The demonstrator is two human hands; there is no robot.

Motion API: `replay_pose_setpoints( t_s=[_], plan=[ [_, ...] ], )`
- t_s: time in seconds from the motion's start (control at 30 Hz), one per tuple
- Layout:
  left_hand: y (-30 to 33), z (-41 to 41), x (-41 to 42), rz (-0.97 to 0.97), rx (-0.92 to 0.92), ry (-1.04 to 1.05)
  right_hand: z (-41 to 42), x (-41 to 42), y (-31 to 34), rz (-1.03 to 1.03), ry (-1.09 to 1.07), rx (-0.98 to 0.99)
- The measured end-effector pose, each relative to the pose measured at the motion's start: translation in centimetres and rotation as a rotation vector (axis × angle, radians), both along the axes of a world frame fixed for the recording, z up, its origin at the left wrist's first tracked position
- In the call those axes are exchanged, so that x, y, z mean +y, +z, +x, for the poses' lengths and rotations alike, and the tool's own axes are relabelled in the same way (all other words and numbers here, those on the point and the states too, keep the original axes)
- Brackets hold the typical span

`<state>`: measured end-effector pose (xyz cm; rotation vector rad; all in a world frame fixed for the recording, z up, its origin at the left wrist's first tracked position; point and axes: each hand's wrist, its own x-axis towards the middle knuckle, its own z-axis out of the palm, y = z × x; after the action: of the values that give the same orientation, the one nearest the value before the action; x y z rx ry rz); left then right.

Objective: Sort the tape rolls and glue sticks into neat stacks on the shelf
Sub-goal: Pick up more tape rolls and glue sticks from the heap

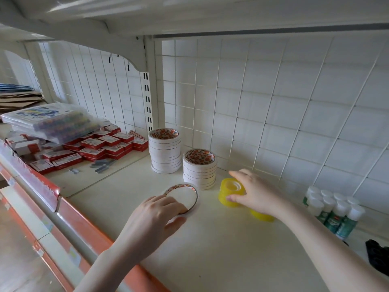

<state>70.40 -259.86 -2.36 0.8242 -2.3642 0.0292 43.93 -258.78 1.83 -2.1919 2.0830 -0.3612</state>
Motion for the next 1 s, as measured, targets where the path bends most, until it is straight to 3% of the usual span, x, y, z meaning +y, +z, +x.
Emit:
replay_pose_setpoints(
  t_s=[0.13, 0.3, 0.7, 1.0],
  plan=[
    [2.9, 0.0, -1.1, -0.092, 0.027, -0.003, 0.1, 1.2, 0.3, -0.135, -0.03, 0.092],
    [6.5, -1.6, -3.4, -0.133, 0.011, -0.021, -0.4, 3.3, 0.3, -0.149, -0.065, 0.195],
    [7.0, -5.8, -9.2, 0.044, -0.156, 0.008, -1.1, 6.8, -0.2, -0.166, -0.142, 0.196],
    [6.9, -6.3, -10.3, 0.105, -0.184, -0.021, -1.0, 7.3, 0.3, -0.16, -0.154, 0.236]
  ],
)
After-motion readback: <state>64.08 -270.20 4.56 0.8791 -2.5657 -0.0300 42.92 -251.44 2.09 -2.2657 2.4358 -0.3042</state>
